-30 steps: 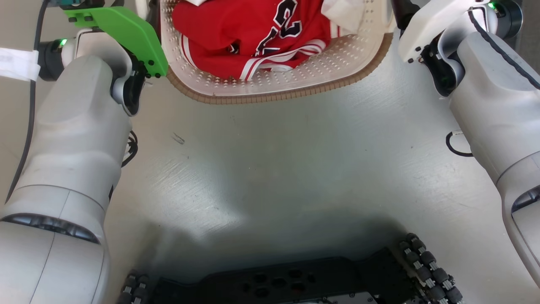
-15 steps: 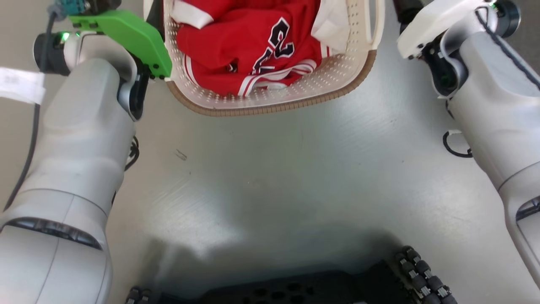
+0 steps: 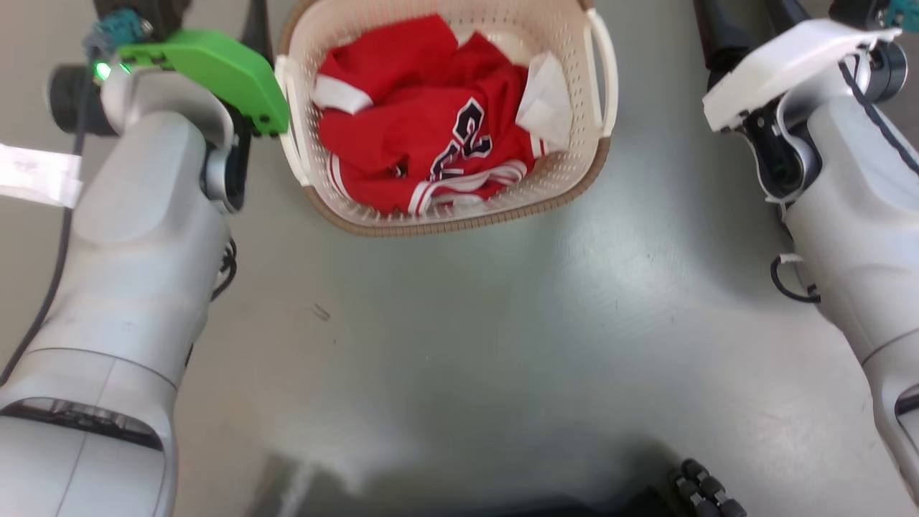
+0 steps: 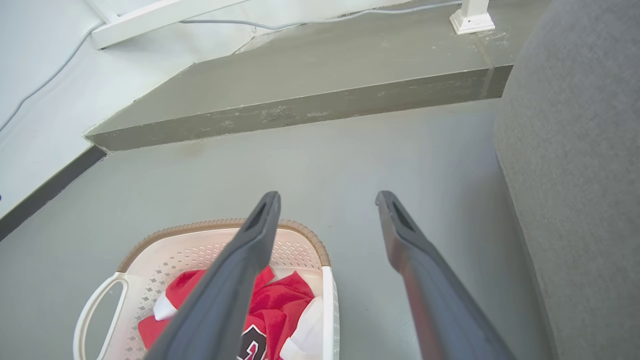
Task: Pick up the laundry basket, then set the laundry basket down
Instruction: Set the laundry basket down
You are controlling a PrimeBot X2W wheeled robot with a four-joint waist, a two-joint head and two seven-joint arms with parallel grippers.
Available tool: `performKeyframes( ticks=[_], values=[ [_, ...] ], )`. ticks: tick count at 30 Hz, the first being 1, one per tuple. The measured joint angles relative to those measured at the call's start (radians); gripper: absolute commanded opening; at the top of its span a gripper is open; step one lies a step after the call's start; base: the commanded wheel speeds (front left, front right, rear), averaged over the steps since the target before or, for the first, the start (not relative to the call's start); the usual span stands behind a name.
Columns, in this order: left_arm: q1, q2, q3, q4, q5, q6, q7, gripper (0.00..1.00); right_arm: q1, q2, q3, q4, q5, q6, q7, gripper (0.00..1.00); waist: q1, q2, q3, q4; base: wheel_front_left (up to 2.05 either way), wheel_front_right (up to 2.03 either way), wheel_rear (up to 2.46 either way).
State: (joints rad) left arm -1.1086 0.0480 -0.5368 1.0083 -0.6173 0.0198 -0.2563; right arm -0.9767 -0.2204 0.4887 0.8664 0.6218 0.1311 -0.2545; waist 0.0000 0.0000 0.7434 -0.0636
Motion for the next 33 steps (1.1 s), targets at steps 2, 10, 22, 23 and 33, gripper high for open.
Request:
performKeyframes(
  ticks=[2, 10, 22, 23, 33],
  values=[
    [0.008, 0.010, 0.024, -0.053, 0.017, 0.019, 0.000, 1.00, 0.023, -0.001, -0.014, -0.020, -0.008, 0.000, 0.000, 1.00, 0.0000, 0.0000, -0.025, 0.000, 0.00, 0.00, 0.00],
    [0.146, 0.029, 0.082, -0.206, 0.072, 0.061, 0.000, 1.00, 0.124, -0.004, -0.066, -0.111, -0.062, -0.019, 0.000, 1.00, -0.0001, 0.0000, -0.126, 0.002, 0.00, 0.00, 0.00],
    [0.364, 0.051, 0.164, -0.422, 0.163, 0.082, 0.000, 1.00, 0.273, -0.002, -0.148, -0.260, -0.143, -0.063, 0.000, 1.00, -0.0001, 0.0000, -0.279, 0.001, 0.00, 0.00, 0.00],
    [0.384, 0.055, 0.168, -0.438, 0.172, 0.087, 0.000, 1.00, 0.287, 0.000, -0.151, -0.270, -0.150, -0.063, 0.000, 1.00, -0.0001, 0.0000, -0.292, 0.000, 0.00, 0.00, 0.00],
    [0.599, 0.063, 0.213, -0.579, 0.235, 0.096, 0.000, 1.00, 0.439, 0.009, -0.188, -0.360, -0.212, -0.085, 0.000, 1.00, -0.0001, 0.0000, -0.434, -0.014, 0.00, 0.00, 0.00]
  ],
)
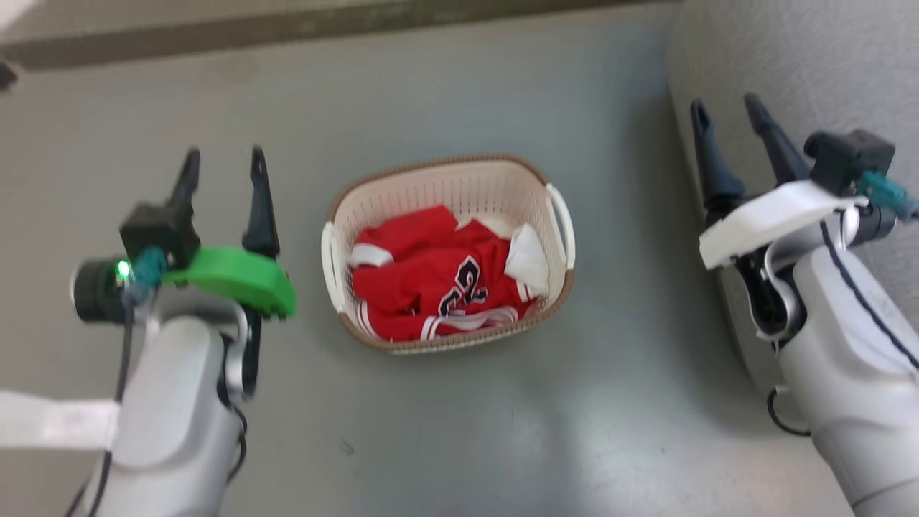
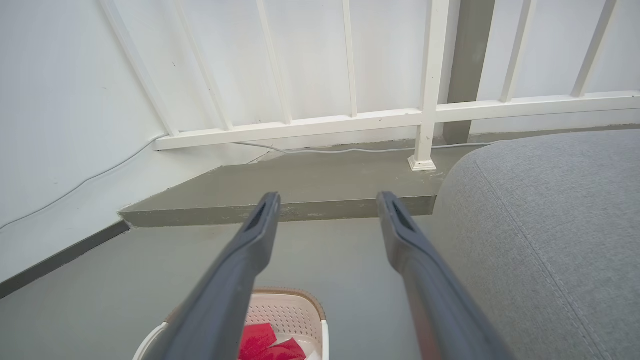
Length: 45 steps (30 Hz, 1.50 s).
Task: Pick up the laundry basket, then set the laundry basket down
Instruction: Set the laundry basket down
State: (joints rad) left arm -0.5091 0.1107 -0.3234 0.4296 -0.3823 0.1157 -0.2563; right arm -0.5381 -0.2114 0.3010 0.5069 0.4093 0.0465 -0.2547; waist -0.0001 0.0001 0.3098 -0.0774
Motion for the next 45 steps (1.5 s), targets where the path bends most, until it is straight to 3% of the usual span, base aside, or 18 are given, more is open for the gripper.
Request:
performKeyframes(
  ticks=[24, 45],
  values=[
    [0.407, -0.022, 0.034, -0.172, 0.044, 0.004, 0.000, 1.00, 0.345, 0.022, -0.032, -0.132, -0.060, -0.057, 0.000, 1.00, 0.0000, 0.0000, -0.290, 0.000, 0.00, 0.00, 0.00],
    [0.561, -0.027, 0.094, -0.283, 0.097, 0.008, 0.000, 1.00, 0.467, 0.019, -0.042, -0.236, -0.096, -0.092, 0.000, 1.00, 0.0000, 0.0000, -0.319, 0.008, 0.00, 0.00, 0.00]
  ],
)
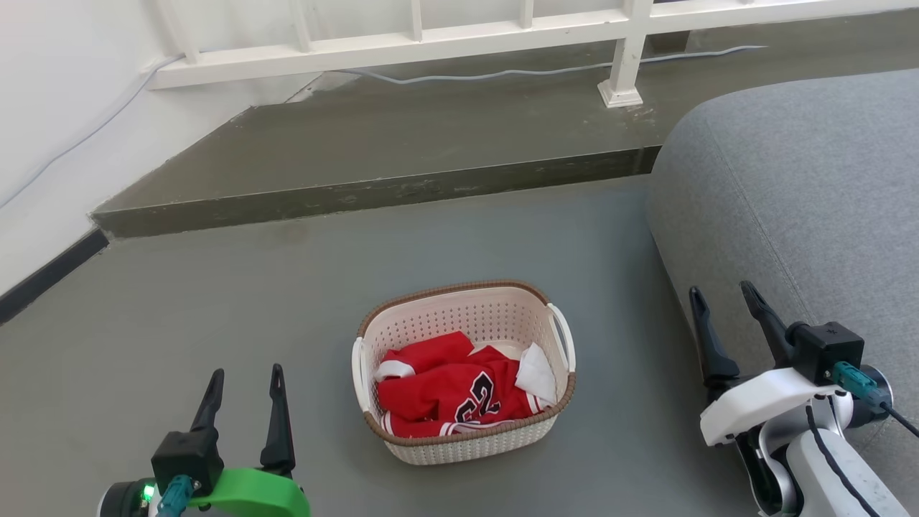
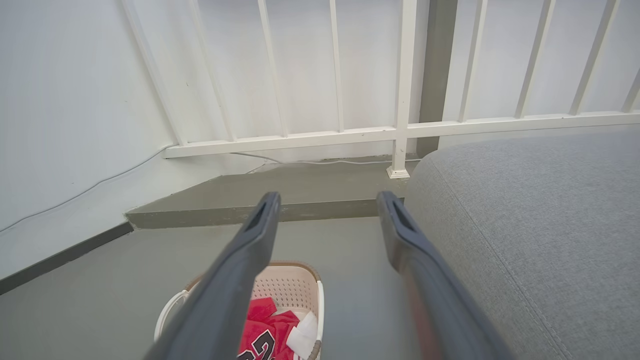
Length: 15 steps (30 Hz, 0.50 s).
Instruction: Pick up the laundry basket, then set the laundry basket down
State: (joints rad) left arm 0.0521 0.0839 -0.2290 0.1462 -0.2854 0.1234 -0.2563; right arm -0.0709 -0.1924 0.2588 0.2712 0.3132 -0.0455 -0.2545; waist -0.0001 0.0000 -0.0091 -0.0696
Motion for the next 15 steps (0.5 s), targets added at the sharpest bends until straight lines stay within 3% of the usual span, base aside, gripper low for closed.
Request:
performKeyframes(
  ticks=[15],
  values=[
    [0.037, -0.008, 0.004, -0.041, 0.009, 0.000, 0.000, 1.00, 0.028, -0.001, -0.012, -0.051, -0.007, -0.002, 0.000, 1.00, 0.0000, 0.0000, 0.005, 0.002, 0.00, 0.00, 0.00]
  ],
)
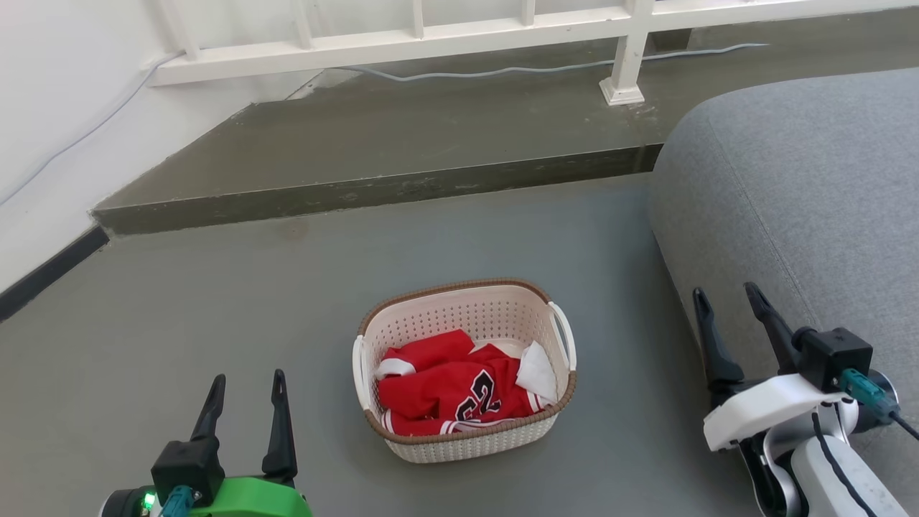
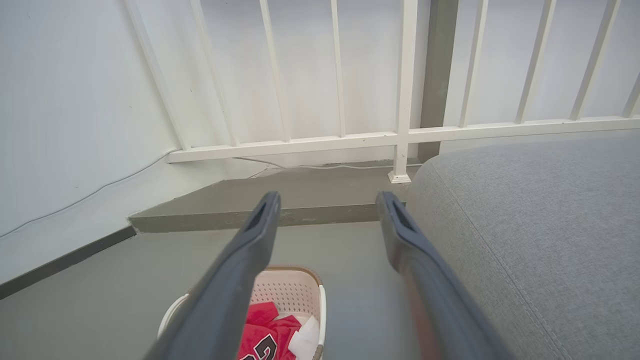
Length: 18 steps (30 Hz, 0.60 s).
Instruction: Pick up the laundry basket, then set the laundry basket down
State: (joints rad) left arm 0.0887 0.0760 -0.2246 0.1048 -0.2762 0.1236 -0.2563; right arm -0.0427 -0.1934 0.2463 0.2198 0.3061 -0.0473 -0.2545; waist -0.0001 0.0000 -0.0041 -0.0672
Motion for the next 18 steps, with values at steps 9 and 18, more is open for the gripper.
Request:
performKeyframes(
  ticks=[9, 18],
  values=[
    [0.014, -0.002, 0.003, -0.017, 0.008, 0.000, 0.000, 1.00, 0.013, -0.003, -0.005, -0.016, -0.001, -0.001, 0.000, 1.00, 0.0000, 0.0000, 0.001, 0.000, 0.00, 0.00, 0.00],
    [0.019, -0.008, -0.006, -0.001, 0.018, 0.000, 0.009, 0.00, 0.044, 0.009, -0.005, 0.002, 0.000, -0.007, 0.000, 0.00, 0.0000, 0.0000, 0.001, 0.001, 0.00, 0.00, 0.00]
  ],
)
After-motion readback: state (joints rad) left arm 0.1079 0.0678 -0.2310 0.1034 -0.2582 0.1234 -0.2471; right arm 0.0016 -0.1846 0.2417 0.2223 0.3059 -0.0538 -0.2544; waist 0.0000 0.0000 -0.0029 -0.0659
